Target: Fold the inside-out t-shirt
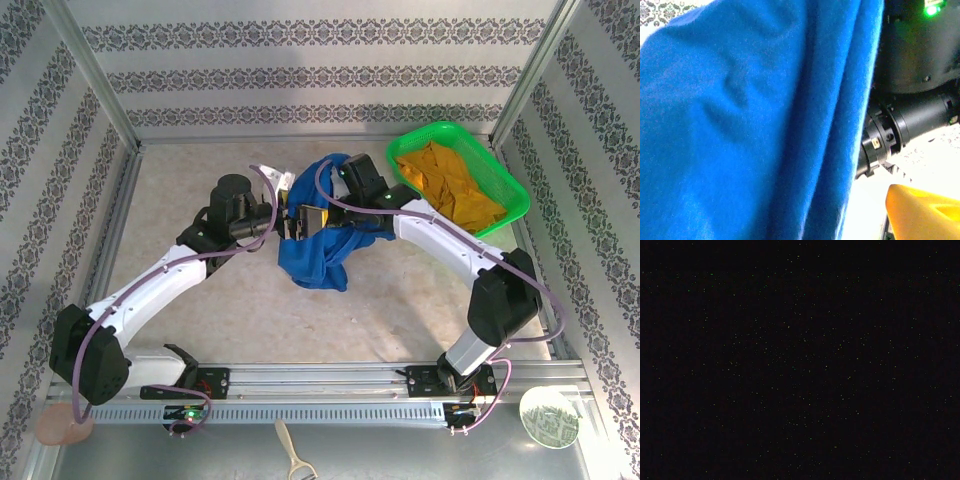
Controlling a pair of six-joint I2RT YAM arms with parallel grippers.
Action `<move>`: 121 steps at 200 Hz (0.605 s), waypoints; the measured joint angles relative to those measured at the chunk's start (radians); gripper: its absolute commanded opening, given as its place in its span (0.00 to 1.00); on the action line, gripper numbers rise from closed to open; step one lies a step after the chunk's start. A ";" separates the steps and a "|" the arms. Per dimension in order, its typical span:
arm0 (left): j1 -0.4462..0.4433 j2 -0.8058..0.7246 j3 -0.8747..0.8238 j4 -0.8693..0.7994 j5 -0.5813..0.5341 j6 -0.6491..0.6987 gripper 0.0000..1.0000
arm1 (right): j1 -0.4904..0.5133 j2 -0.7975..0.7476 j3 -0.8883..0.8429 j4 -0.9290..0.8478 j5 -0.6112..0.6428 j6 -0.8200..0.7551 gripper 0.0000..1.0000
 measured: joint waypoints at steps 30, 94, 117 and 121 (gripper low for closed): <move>0.000 0.051 0.016 0.035 -0.022 -0.018 0.14 | 0.013 0.002 -0.001 -0.004 0.008 -0.010 0.00; 0.072 0.154 0.096 0.158 -0.082 -0.134 0.00 | 0.024 -0.036 -0.130 0.036 -0.007 -0.027 0.00; 0.129 0.258 0.170 0.166 -0.077 -0.221 0.00 | 0.051 -0.063 -0.186 0.063 -0.016 -0.043 0.00; 0.136 0.274 0.180 0.166 -0.077 -0.233 0.00 | 0.057 -0.070 -0.193 0.067 -0.019 -0.046 0.00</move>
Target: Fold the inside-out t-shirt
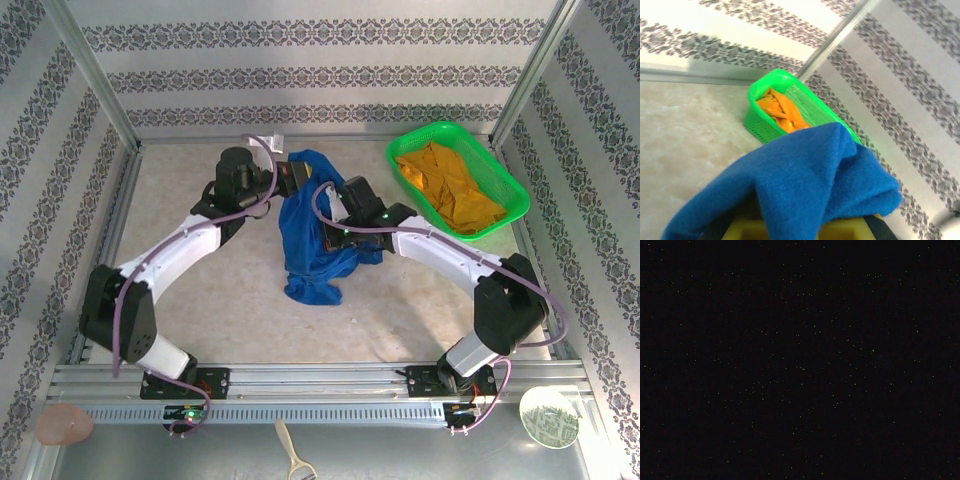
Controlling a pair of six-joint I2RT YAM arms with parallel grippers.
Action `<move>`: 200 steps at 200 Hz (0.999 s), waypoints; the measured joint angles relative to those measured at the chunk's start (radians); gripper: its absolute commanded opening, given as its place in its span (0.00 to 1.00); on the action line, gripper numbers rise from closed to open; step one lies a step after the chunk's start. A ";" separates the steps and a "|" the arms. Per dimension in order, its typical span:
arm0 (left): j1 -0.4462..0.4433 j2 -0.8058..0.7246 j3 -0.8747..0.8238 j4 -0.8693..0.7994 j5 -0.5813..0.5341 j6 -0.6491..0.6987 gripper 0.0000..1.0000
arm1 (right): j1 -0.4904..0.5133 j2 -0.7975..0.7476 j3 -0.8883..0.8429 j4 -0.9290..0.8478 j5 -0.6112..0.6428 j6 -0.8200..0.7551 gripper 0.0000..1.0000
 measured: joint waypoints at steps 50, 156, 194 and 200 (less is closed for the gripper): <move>0.070 0.253 0.095 -0.024 0.088 -0.130 0.01 | 0.001 -0.127 0.018 0.009 -0.013 -0.002 0.00; 0.190 -0.193 -0.384 -0.040 0.105 -0.130 0.87 | -0.148 -0.161 0.138 0.256 0.093 0.281 0.00; 0.044 -0.473 -0.406 -0.009 0.010 -0.153 0.89 | -0.116 -0.107 0.143 0.274 0.156 0.313 0.00; -0.002 -0.477 -0.395 -0.008 -0.008 -0.151 0.89 | -0.109 -0.102 0.143 0.275 0.165 0.315 0.00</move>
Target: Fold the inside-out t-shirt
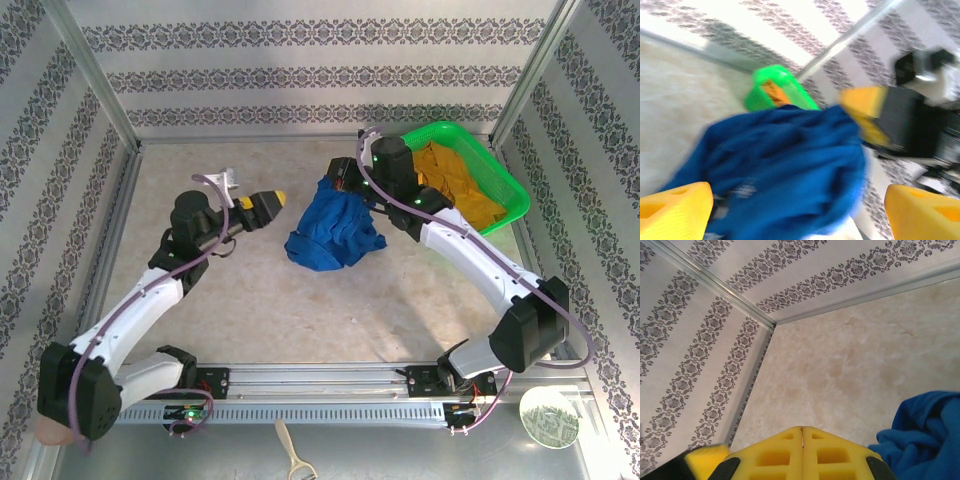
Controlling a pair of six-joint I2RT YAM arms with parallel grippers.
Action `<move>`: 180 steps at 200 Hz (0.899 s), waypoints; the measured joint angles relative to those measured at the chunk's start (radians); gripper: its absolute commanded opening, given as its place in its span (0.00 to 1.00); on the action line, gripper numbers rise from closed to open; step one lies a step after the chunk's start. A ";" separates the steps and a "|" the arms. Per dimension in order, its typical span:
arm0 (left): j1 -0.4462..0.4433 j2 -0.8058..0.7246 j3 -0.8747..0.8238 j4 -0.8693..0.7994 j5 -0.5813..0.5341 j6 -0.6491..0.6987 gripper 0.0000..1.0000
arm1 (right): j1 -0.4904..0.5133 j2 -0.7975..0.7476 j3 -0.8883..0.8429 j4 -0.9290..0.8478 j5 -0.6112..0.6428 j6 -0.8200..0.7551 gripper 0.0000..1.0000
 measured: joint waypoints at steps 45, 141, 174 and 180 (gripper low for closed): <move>-0.242 0.182 0.060 0.012 -0.144 0.053 0.89 | 0.018 0.011 0.010 0.004 0.034 0.008 0.00; -0.328 0.291 -0.197 -0.025 -0.330 0.101 0.98 | -0.075 -0.009 0.209 0.058 -0.174 -0.016 0.00; -0.301 -0.028 -0.124 -0.131 -0.336 0.141 0.99 | -0.159 -0.052 0.066 0.230 -0.424 -0.054 0.00; -0.290 -0.066 -0.093 -0.146 -0.335 0.146 1.00 | -0.177 -0.046 0.050 0.249 -0.470 -0.055 0.00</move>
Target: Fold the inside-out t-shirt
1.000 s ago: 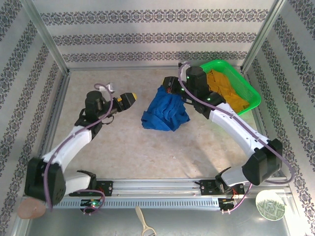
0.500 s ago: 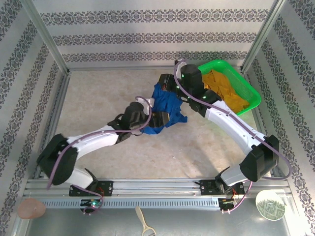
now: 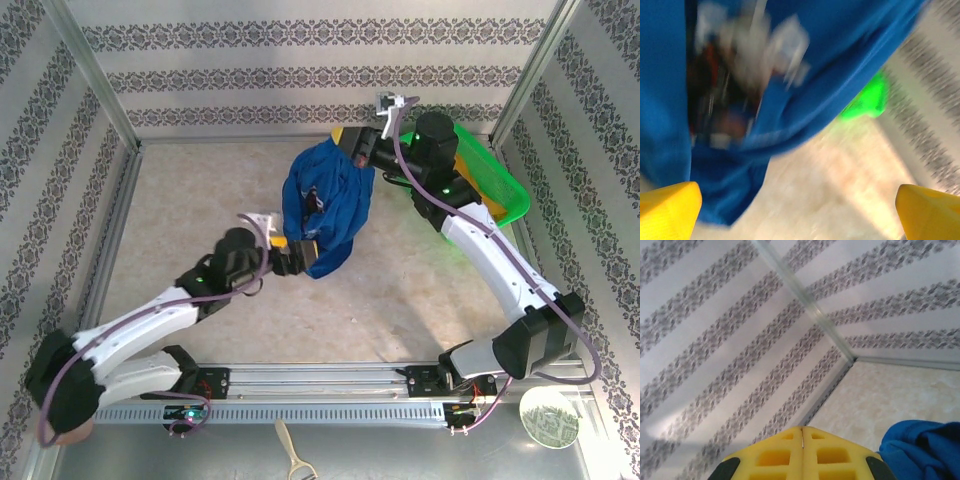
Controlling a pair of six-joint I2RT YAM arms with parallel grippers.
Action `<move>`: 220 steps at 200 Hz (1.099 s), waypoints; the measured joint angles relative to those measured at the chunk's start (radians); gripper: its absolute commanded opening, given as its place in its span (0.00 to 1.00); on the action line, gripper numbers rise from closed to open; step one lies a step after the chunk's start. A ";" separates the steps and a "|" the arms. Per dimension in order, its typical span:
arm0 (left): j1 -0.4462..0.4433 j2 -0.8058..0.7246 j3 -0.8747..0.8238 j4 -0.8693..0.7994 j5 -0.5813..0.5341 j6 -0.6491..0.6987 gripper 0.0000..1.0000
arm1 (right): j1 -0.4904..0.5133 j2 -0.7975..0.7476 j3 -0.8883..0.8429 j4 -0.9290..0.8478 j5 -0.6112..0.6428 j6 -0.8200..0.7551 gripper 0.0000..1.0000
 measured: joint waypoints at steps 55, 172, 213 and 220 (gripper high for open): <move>0.158 0.046 0.225 -0.027 0.093 0.031 1.00 | -0.063 0.081 -0.085 0.204 -0.217 0.106 0.00; 0.320 0.671 0.222 0.154 0.179 0.013 0.64 | -0.076 -0.040 -0.074 0.403 -0.356 0.269 0.00; 0.447 0.612 0.160 0.272 0.282 -0.055 0.28 | -0.115 -0.082 -0.069 0.468 -0.377 0.283 0.00; 0.460 0.581 0.154 0.278 0.299 -0.065 0.41 | -0.117 -0.081 -0.079 0.488 -0.377 0.292 0.00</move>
